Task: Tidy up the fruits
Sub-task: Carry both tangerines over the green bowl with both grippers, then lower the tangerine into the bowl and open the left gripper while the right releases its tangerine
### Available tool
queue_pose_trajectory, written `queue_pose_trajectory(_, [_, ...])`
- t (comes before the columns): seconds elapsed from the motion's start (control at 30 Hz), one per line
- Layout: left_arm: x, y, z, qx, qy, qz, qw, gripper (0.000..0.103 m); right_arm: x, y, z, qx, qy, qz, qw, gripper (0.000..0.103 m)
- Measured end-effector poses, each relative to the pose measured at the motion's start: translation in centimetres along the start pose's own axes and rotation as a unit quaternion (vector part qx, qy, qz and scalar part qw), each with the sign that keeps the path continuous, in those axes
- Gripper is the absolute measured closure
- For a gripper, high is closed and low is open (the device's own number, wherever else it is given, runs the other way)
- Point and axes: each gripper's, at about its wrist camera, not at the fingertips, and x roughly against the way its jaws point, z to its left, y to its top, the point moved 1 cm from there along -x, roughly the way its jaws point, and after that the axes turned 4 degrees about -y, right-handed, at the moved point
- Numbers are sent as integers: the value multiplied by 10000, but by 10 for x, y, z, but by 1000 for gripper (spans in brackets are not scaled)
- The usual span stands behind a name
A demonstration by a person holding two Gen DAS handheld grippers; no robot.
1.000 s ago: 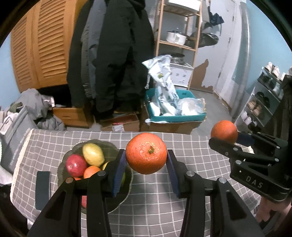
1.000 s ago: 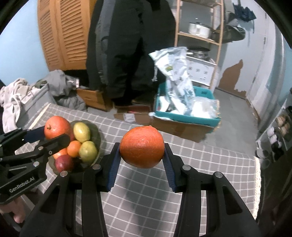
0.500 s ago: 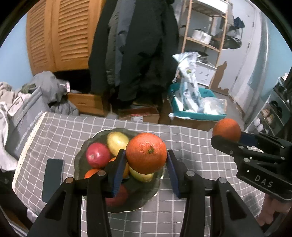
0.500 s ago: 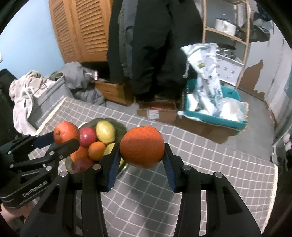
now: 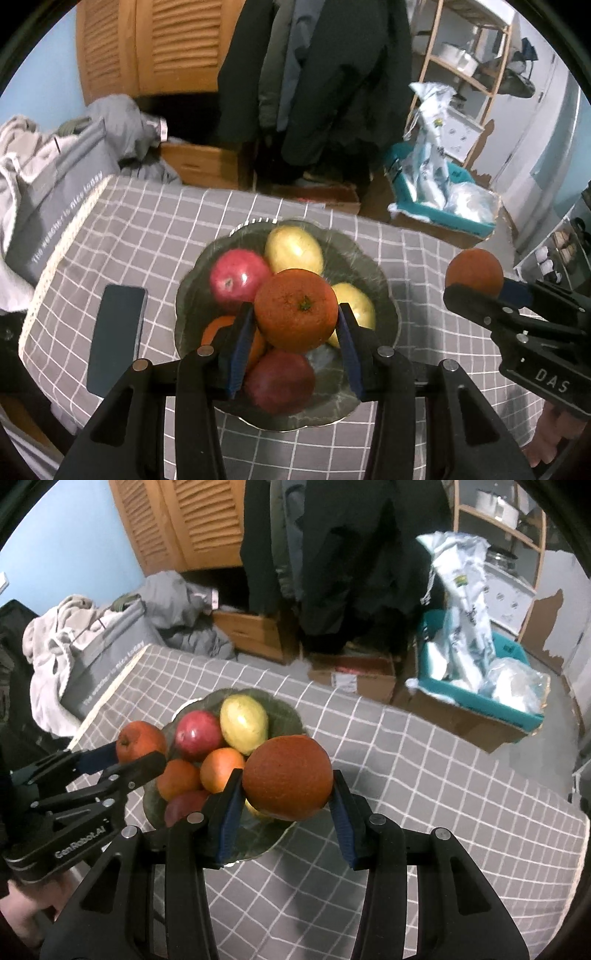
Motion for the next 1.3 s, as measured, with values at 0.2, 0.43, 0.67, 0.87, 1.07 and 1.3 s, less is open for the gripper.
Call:
queue_pose_trajectory(0.2, [-20, -7, 12, 176, -16, 272, 9995, 58, -23, -4, 9, 79, 74, 221, 9997, 59])
queue_pose_trajectory(0.43, [-32, -13, 24, 287, 2, 467, 9985, 58, -45, -10, 14, 111, 126, 464, 9988, 59])
queue_pose_trajectory(0.67, [-33, -12, 26, 230, 58, 443, 9987, 49, -55, -14, 16, 119, 172, 591, 9980, 59])
queue_pose_trajectory(0.87, [-26, -14, 37, 394, 142, 440, 9982, 33, -65, -18, 24, 208, 296, 741, 9966, 59])
queue_pose_trajectory(1.07, [-16, -16, 51, 549, 346, 370, 9972, 27, -71, -23, 36, 342, 416, 862, 9948, 58])
queue_pose_trajectory(1.3, [-5, -17, 64, 697, 481, 327, 9959, 26, -70, -22, 46, 384, 571, 892, 9936, 50])
